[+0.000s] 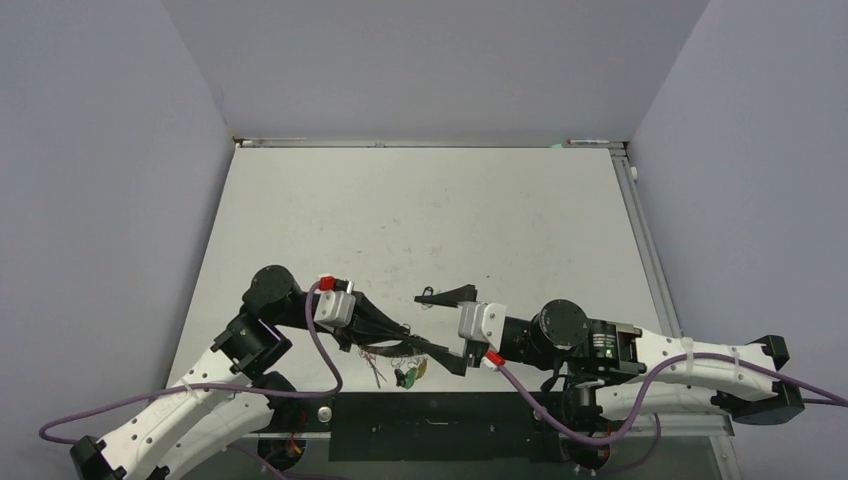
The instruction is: Put the keys on the keyring
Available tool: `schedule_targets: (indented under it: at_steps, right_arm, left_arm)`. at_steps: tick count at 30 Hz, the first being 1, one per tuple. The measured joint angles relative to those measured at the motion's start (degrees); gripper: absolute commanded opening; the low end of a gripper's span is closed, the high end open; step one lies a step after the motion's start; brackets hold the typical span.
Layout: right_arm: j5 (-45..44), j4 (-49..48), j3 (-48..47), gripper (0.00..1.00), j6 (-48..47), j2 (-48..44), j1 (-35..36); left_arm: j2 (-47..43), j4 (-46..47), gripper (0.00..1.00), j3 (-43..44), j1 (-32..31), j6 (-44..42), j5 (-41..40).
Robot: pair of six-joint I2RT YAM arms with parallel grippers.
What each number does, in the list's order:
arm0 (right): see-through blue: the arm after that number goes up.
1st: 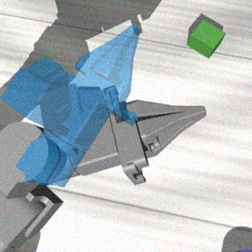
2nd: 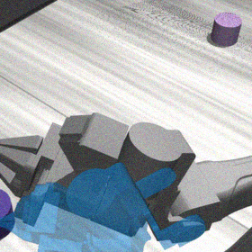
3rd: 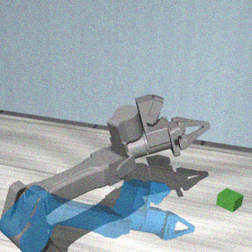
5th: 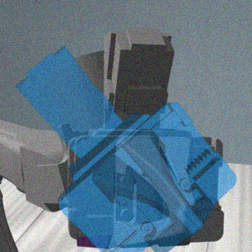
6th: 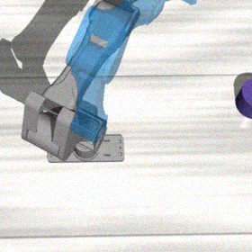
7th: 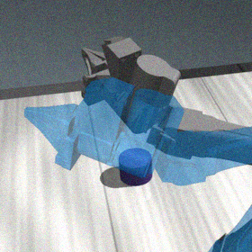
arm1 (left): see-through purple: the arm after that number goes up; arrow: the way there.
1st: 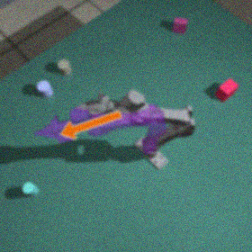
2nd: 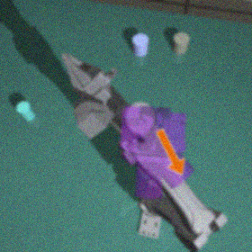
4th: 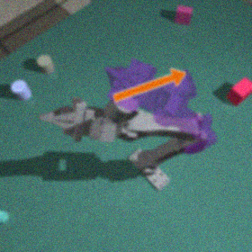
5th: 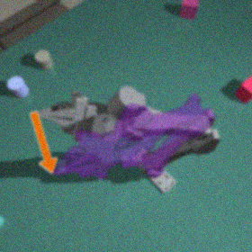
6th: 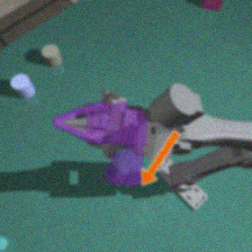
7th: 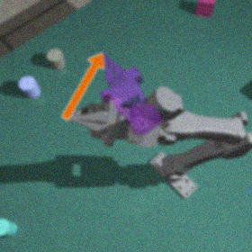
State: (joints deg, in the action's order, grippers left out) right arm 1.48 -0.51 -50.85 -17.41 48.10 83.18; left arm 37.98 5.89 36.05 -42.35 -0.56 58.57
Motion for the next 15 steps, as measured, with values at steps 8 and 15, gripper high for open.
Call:
schedule_targets:
  at_steps: [8, 15]
  right_arm:
    - [0.37, 14.56, -12.09, 0.43, 0.57, 6.03, -0.26]
    - [5.33, 26.21, -16.55, 0.37, 0.76, 15.28, -4.72]
  left_arm:
    - [0.02, -11.93, 0.0, 2.08, -1.29, -3.76, -6.51]
    - [0.02, -19.15, 0.0, 2.25, -3.58, -5.7, -9.92]
